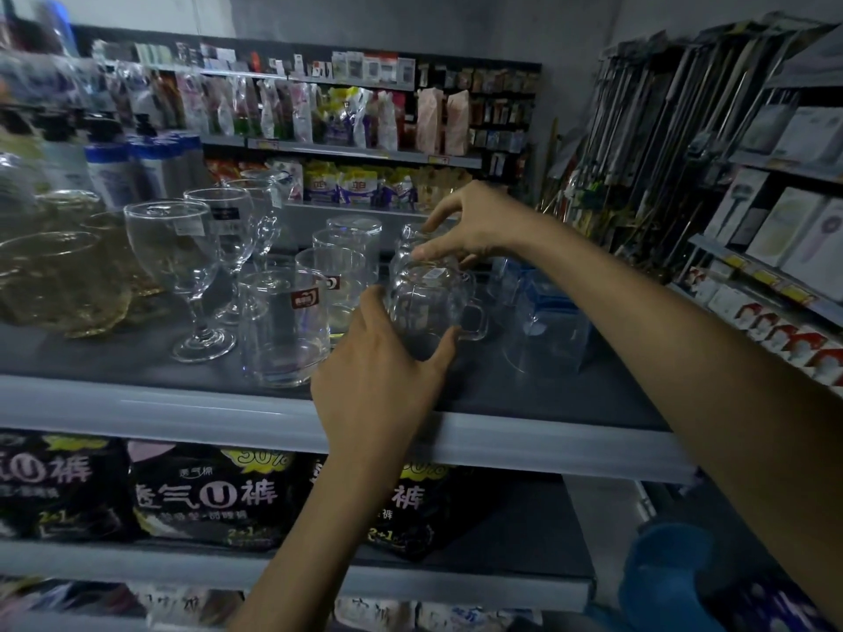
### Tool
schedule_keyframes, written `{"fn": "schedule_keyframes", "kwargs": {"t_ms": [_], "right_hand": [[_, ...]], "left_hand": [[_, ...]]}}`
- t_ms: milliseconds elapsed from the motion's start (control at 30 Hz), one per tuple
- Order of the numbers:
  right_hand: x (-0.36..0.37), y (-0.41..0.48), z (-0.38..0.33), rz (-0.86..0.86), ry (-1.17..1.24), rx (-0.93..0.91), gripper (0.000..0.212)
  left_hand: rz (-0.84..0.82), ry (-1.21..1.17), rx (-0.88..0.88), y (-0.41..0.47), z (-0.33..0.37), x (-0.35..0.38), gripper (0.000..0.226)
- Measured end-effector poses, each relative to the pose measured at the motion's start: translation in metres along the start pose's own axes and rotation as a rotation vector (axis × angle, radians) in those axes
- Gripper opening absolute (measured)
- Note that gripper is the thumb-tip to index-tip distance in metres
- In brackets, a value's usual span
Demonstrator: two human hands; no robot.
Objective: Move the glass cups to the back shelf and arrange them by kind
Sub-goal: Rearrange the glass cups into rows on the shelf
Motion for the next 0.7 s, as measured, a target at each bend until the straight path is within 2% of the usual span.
{"fn": "schedule_keyframes", "kwargs": {"t_ms": [167,400,500,600,700], "right_hand": [[-0.001,-0.005,-0.002,0.008,-0.104,-0.049,0.051],[-0.036,-0.047,-0.016,0.222,-0.199,-0.138,0.023],[-0.043,-0.076,-0.031,0.154,-0.194,-0.147,0.027],[-0.027,-0.091,-0.041,-0.009,-0.21,-0.131,0.04],[-0.006,-0.093,-0.043,-0.054,-0.253,-0.118,0.053]], "left_hand": [[0.017,0.0,0.028,-0.002,-0.001,0.0,0.09],[0.025,-0.007,0.049,-0.001,-0.004,0.003,0.084],[0.009,0.011,0.055,-0.001,-0.004,0.002,0.081],[-0.003,0.024,0.064,-0.001,-0.004,0.001,0.08],[-0.018,0.024,0.055,-0.001,-0.005,0.001,0.079]]}}
Point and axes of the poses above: each hand's wrist, its own y-axis towards the middle knuckle, its own x-axis out of the palm, z = x × y, the point moved 1 cm from there along y, towards the middle knuckle, and after that the axes turned 10 degrees about -x, right-handed, at the moved point
